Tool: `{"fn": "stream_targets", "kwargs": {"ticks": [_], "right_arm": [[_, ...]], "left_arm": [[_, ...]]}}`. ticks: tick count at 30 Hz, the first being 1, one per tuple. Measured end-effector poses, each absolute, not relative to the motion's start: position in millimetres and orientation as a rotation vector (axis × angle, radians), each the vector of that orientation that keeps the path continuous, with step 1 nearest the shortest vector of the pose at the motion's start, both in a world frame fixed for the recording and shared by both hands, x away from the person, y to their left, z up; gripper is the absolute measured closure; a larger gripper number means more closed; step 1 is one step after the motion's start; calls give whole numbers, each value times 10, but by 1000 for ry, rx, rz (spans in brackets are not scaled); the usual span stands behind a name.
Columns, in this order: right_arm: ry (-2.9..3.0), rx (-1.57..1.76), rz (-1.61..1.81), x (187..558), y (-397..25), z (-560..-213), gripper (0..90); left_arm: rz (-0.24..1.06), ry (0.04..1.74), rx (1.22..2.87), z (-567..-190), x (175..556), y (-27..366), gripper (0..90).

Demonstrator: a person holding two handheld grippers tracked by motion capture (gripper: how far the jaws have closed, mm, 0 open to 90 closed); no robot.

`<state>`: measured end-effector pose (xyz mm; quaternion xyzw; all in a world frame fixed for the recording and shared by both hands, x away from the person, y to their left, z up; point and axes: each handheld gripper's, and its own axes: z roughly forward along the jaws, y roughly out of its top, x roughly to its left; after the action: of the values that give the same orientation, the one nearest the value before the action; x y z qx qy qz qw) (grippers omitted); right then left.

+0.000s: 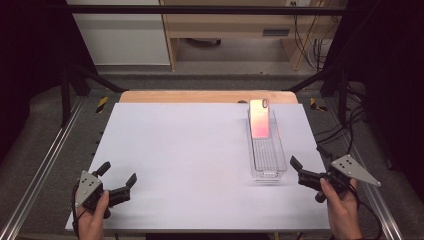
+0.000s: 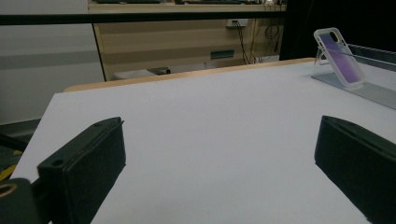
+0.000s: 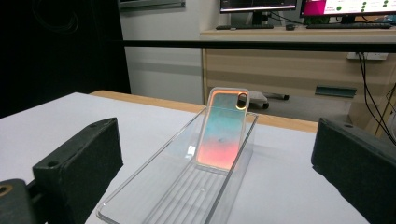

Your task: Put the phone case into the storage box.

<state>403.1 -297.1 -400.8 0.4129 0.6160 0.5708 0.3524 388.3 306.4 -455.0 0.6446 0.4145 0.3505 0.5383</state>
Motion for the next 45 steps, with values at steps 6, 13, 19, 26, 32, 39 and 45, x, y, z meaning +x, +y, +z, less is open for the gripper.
{"fn": "stream_targets", "kwargs": {"ticks": [6, 13, 19, 26, 32, 39, 45], "right_arm": [[1591, 1065, 1476, 4043, -2979, -4109, 23], [1564, 1063, 1462, 4048, -2986, -4225, 22], [1572, 1011, 1472, 4060, -2975, -4305, 21], [1595, 1014, 1490, 4075, -2928, -4406, 21], [1613, 1014, 1502, 4085, -2878, -4470, 24], [1631, 1007, 1496, 4078, -2830, -4539, 26], [1640, 1002, 1502, 4075, -2791, -4558, 23]], "left_arm": [[833, 979, 1529, -4547, 3883, 3063, 14], [849, 970, 1504, -4530, 3873, 3082, 14], [825, 961, 1479, -4533, 3887, 3092, 12], [828, 945, 1477, -4528, 3887, 3081, 12], [826, 937, 1488, -4535, 3896, 3073, 12], [822, 937, 1493, -4548, 3915, 3070, 11], [815, 934, 1498, -4560, 3932, 3061, 12]]}}
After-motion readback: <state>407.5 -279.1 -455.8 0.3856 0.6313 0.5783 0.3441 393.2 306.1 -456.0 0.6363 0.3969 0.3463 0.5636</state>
